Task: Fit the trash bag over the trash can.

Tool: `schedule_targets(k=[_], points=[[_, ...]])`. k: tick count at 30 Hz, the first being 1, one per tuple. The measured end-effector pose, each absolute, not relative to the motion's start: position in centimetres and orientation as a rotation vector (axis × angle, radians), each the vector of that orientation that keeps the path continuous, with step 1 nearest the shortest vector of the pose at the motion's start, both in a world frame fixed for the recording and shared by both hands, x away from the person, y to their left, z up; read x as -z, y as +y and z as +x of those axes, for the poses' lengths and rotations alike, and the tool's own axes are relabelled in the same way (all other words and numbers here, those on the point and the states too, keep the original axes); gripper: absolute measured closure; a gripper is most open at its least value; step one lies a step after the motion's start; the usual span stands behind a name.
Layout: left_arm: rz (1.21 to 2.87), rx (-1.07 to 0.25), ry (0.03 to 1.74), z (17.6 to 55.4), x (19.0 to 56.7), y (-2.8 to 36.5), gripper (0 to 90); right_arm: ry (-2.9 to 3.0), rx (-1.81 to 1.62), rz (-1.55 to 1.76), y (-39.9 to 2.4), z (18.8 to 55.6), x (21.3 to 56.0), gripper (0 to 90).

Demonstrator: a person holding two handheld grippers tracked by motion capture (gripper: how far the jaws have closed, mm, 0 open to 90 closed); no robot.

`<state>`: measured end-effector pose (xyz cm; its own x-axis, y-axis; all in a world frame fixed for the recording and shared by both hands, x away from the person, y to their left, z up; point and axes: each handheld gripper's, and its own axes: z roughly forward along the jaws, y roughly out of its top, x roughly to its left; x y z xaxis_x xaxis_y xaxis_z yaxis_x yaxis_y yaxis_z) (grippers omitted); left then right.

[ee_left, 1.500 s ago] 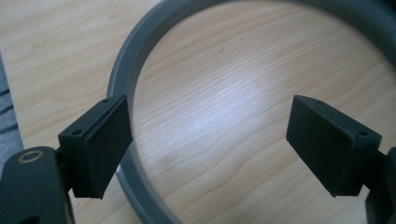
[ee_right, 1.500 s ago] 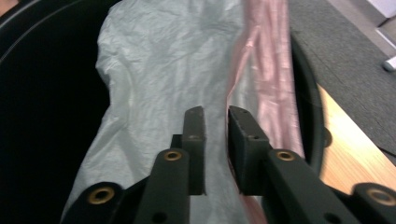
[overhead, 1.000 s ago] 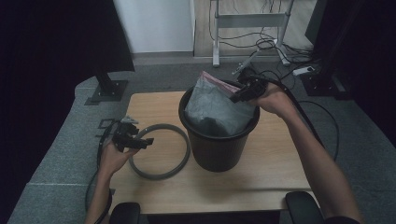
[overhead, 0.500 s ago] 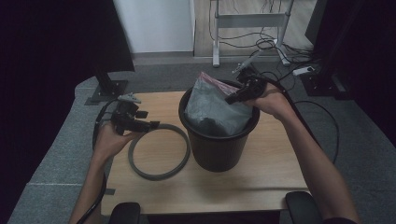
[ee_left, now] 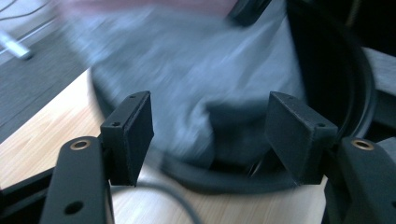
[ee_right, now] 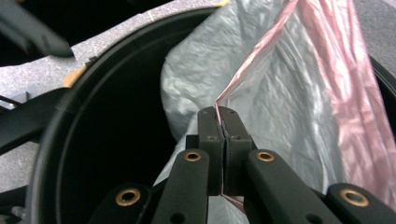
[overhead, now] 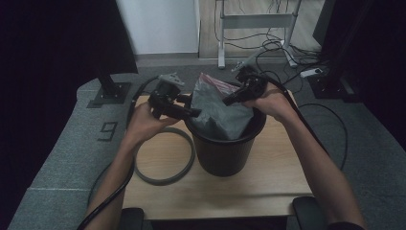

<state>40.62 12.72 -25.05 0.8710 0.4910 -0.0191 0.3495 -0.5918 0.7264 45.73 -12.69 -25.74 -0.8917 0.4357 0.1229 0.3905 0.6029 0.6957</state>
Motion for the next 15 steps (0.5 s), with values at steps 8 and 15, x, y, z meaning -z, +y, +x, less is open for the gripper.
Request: schedule_targets(k=[8, 15], points=[[2.269, -0.199, 0.564, 42.3, 25.7, 9.7, 33.2, 2.788, -1.101, 0.614, -11.1, 45.1, 25.6, 87.5], [2.243, -0.182, 0.657, 43.5, 24.9, 9.7, 38.9, 2.818, -1.075, 0.54, -10.5, 44.5, 26.4, 87.4]])
